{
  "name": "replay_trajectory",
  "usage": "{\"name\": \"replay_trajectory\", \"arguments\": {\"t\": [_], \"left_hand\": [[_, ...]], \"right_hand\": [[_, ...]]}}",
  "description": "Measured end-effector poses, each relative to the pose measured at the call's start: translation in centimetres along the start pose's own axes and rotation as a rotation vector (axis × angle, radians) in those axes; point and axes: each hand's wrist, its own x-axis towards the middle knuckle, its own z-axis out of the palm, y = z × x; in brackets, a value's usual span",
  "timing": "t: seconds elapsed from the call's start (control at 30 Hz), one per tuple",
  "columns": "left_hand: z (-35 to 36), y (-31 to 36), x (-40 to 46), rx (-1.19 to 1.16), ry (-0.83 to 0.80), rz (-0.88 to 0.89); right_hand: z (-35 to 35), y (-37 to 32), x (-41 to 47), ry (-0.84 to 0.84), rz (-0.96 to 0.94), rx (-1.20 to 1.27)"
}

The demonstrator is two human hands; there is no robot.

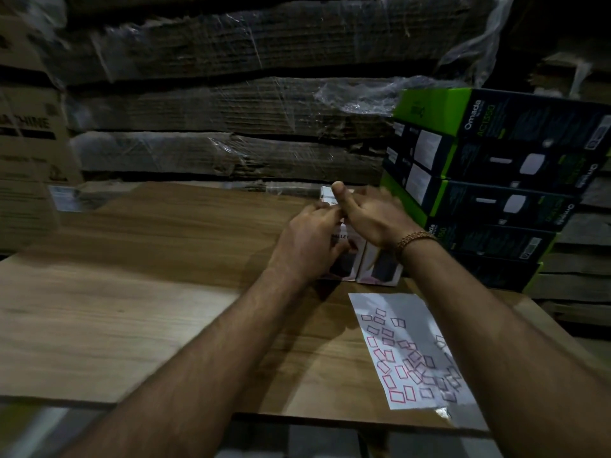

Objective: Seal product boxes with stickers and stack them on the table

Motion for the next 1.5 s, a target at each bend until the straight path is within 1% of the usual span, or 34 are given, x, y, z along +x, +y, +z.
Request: {"name": "replay_trajectory", "arguments": {"t": [0.07, 0.23, 0.33, 0.47, 0.63, 0.93, 1.03, 1.13, 1.3, 1.4, 1.5], "left_hand": [[0.0, -0.1, 0.0, -0.003, -0.002, -0.001], [-0.2, 0.0, 0.1, -0.007, -0.004, 0.000], [-0.1, -0.1, 0.1, 0.004, -0.007, -0.001], [-0.2, -0.2, 0.3, -0.001, -0.017, -0.013], [-0.2, -0.4, 0.4, -0.006, -0.010, -0.004], [-0.3, -0.3, 0.4, 0.002, -0.008, -0.014], [-0.4, -0.2, 0.4, 0.015, -0.002, -0.006], [-0.5, 0.0, 0.4, 0.037, -0.004, -0.012], [-0.6, 0.1, 0.3, 0.000, -0.003, -0.056], [-0.7, 0.1, 0.3, -0.031, -0.042, -0.103], [-0.8, -0.4, 0.4, -0.180, -0.099, -0.200]], "right_hand": [[0.1, 0.0, 0.0, 0.013, -0.007, -0.004], [0.3, 0.2, 0.0, 0.055, -0.010, 0.108], [0.4, 0.1, -0.1, 0.060, -0.022, 0.073], [0.7, 0.2, -0.3, 0.077, -0.088, 0.047], [1.3, 0.8, -0.1, 0.138, -0.128, 0.032], [1.1, 0.6, -0.1, 0.117, -0.127, 0.041], [1.1, 0.7, 0.0, 0.107, -0.096, 0.081], [1.0, 0.9, 0.1, 0.098, -0.025, 0.167], [0.7, 0.9, 0.1, 0.220, 0.046, 0.496], [0.7, 1.1, 0.3, 0.297, 0.072, 0.522], [0.4, 1.4, 0.6, 0.327, 0.108, 0.495]]}}
